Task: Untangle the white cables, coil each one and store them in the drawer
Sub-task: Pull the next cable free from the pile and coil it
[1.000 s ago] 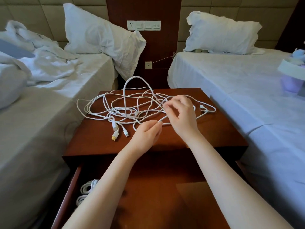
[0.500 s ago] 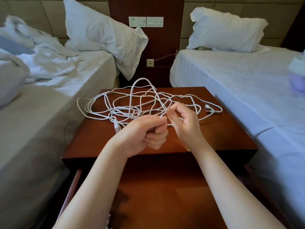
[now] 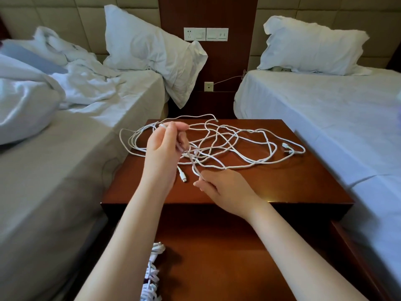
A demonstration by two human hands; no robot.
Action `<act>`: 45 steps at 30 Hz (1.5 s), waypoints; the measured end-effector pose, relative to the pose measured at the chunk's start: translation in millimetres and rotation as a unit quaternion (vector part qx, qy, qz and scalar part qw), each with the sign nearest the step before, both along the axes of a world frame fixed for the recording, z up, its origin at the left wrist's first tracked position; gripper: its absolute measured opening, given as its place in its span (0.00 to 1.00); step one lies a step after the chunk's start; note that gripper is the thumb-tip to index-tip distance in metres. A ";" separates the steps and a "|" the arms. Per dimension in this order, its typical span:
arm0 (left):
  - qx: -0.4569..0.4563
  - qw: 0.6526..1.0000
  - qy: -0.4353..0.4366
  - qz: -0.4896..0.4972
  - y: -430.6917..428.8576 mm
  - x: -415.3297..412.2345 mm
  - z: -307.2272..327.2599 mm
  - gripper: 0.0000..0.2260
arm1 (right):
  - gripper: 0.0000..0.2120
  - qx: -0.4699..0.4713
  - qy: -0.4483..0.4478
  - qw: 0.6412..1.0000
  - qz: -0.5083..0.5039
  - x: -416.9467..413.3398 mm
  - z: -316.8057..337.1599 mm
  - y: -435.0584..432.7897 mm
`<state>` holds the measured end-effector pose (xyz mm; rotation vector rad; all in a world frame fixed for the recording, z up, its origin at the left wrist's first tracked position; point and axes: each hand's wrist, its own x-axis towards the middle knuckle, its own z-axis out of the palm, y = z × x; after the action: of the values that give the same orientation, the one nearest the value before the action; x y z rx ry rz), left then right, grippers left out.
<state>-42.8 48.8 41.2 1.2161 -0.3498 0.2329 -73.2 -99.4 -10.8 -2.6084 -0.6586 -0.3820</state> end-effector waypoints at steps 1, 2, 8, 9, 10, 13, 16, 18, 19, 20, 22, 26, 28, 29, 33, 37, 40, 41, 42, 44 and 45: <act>-0.001 0.999 0.003 0.032 -0.3 2.4 -3.9 0.16 | 0.09 -0.015 0.035 0.999 -0.002 -1.7 4.2 -0.4; -0.011 0.999 0.006 0.052 -0.4 4.1 -6.5 0.15 | 0.09 -0.025 0.056 0.998 -0.004 -3.1 7.5 -0.5; -0.076 0.997 0.002 0.027 -5.1 -0.5 -2.5 0.13 | 0.13 -0.100 0.097 0.990 0.001 -8.0 13.4 11.9; -0.059 0.998 0.003 0.035 -4.2 0.4 -3.5 0.13 | 0.14 -0.096 0.085 0.992 -0.003 -8.0 13.0 11.9; -0.036 0.998 0.007 0.053 -2.7 2.6 -6.3 0.12 | 0.14 -0.086 0.066 0.994 -0.012 -7.1 12.4 10.5; 0.080 0.988 -0.011 0.133 2.8 8.8 -18.1 0.12 | 0.15 -0.036 0.017 0.998 -0.043 -4.7 11.0 1.3; 0.232 0.949 -0.049 0.207 7.4 12.7 -26.5 0.13 | 0.14 0.034 0.010 0.998 -0.045 -2.2 15.9 -8.9; 0.269 0.942 -0.036 0.197 10.5 11.9 -25.8 0.13 | 0.14 0.117 -0.025 0.992 -0.040 -1.0 19.5 -16.4; 0.279 0.945 -0.020 0.173 10.9 10.7 -25.0 0.13 | 0.12 0.163 -0.035 0.985 -0.035 -1.0 21.6 -19.4; 0.291 0.946 -0.002 0.141 10.3 9.6 -24.5 0.13 | 0.10 0.202 -0.042 0.978 -0.033 -1.4 23.8 -21.3; 0.324 0.943 0.020 0.074 6.4 6.3 -23.8 0.14 | 0.05 0.260 -0.060 0.963 -0.035 -3.8 28.0 -22.6; 0.342 0.939 0.014 -0.005 -5.5 -1.3 -20.4 0.15 | 0.03 0.369 -0.072 0.926 -0.024 -8.0 37.4 -24.9; 0.312 0.947 0.025 -0.064 -11.2 -5.9 -16.6 0.16 | 0.04 0.400 -0.058 0.915 -0.020 -8.1 40.1 -26.8; 0.300 0.948 0.028 -0.101 -13.8 -8.5 -14.5 0.18 | 0.05 0.412 -0.052 0.909 -0.016 -8.4 40.9 -27.3; 0.312 0.918 0.035 -0.241 -18.5 -17.5 -8.9 0.21 | 0.04 0.441 -0.053 0.896 -0.012 -9.0 43.4 -30.0; 0.347 0.883 0.033 -0.314 -19.3 -23.2 -7.4 0.16 | 0.05 0.479 -0.044 0.876 -0.024 -9.0 44.8 -34.8; 0.349 0.866 0.040 -0.357 -20.4 -26.7 -5.9 0.15 | 0.02 0.481 -0.018 0.876 -0.011 -8.0 43.5 -34.8; 0.340 0.863 0.040 -0.371 -20.2 -27.5 -4.6 0.14 | 0.01 0.485 -0.007 0.875 -0.004 -8.0 43.1 -34.3; 0.330 0.861 0.036 -0.386 -19.5 -28.2 -3.2 0.13 | 0.04 0.483 0.000 0.876 -0.002 -8.1 42.9 -33.5; 0.314 0.856 0.023 -0.411 -17.5 -29.9 0.0 0.12 | 0.07 0.465 0.021 0.885 0.005 -8.7 43.0 -33.8; 0.305 0.854 0.015 -0.421 -17.4 -30.9 1.8 0.12 | 0.08 0.457 0.037 0.888 0.015 -9.2 43.1 -34.7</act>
<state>-73.7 31.4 43.0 1.5590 -0.9414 -0.7137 -82.4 -134.1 32.2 -1.6941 -0.3538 -0.4419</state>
